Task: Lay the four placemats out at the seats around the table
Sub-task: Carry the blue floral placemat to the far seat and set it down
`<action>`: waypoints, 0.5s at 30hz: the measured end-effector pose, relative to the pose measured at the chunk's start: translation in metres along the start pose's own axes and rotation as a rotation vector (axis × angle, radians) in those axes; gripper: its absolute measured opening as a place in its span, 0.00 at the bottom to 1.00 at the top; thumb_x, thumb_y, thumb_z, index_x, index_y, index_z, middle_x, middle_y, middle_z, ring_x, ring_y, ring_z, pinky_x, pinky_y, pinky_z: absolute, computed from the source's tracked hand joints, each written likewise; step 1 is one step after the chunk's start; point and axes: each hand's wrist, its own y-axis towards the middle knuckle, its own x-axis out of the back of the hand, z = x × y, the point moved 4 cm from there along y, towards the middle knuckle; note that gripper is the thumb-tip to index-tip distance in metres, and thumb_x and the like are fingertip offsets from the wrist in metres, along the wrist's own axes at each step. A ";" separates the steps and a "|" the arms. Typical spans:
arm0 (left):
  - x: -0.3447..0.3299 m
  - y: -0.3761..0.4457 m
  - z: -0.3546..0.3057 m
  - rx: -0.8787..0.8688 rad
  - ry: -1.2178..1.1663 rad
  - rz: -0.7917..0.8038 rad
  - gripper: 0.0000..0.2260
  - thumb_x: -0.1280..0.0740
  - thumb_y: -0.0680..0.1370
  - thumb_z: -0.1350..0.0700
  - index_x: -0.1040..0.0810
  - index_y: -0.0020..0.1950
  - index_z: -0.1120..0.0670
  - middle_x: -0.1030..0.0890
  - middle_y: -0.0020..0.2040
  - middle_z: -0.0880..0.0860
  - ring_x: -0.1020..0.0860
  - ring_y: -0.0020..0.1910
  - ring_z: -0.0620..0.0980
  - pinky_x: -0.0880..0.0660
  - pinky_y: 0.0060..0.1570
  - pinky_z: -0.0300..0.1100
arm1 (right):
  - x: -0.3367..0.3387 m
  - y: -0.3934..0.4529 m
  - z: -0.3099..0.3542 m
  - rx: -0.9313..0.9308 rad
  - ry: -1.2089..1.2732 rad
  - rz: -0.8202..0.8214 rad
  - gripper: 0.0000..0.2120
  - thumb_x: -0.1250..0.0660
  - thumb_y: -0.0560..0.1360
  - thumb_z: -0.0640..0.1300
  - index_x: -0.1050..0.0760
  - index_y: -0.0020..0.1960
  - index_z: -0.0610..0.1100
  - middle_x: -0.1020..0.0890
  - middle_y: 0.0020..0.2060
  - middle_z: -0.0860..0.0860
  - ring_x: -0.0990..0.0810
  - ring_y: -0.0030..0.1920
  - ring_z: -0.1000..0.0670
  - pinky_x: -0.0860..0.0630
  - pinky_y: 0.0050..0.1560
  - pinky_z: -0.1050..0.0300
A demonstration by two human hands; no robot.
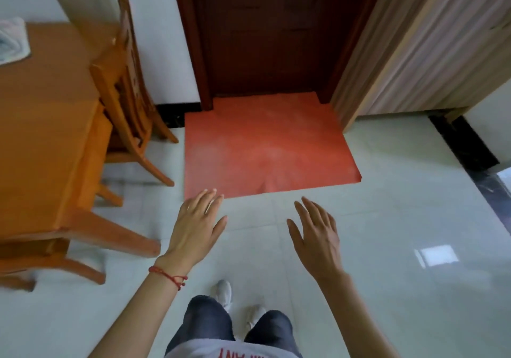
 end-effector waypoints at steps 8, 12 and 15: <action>0.007 0.052 0.040 0.077 0.014 -0.002 0.30 0.58 0.81 0.43 0.25 0.62 0.60 0.21 0.60 0.59 0.24 0.60 0.59 0.26 0.56 0.53 | -0.030 0.077 0.018 0.102 0.012 0.036 0.27 0.55 0.80 0.55 0.23 0.58 0.40 0.20 0.57 0.44 0.21 0.57 0.43 0.25 0.55 0.50; 0.012 0.100 0.071 0.099 -0.006 -0.006 0.29 0.57 0.81 0.43 0.24 0.61 0.60 0.21 0.60 0.59 0.24 0.60 0.59 0.25 0.55 0.54 | -0.052 0.136 0.027 0.140 0.027 0.028 0.25 0.53 0.79 0.54 0.24 0.58 0.40 0.21 0.58 0.44 0.22 0.57 0.43 0.26 0.55 0.50; 0.019 0.142 0.099 0.105 0.002 0.019 0.30 0.58 0.81 0.42 0.24 0.61 0.60 0.21 0.59 0.59 0.23 0.59 0.60 0.24 0.53 0.55 | -0.067 0.186 0.037 0.129 0.038 0.021 0.20 0.44 0.76 0.51 0.24 0.58 0.40 0.21 0.58 0.44 0.22 0.57 0.43 0.26 0.55 0.48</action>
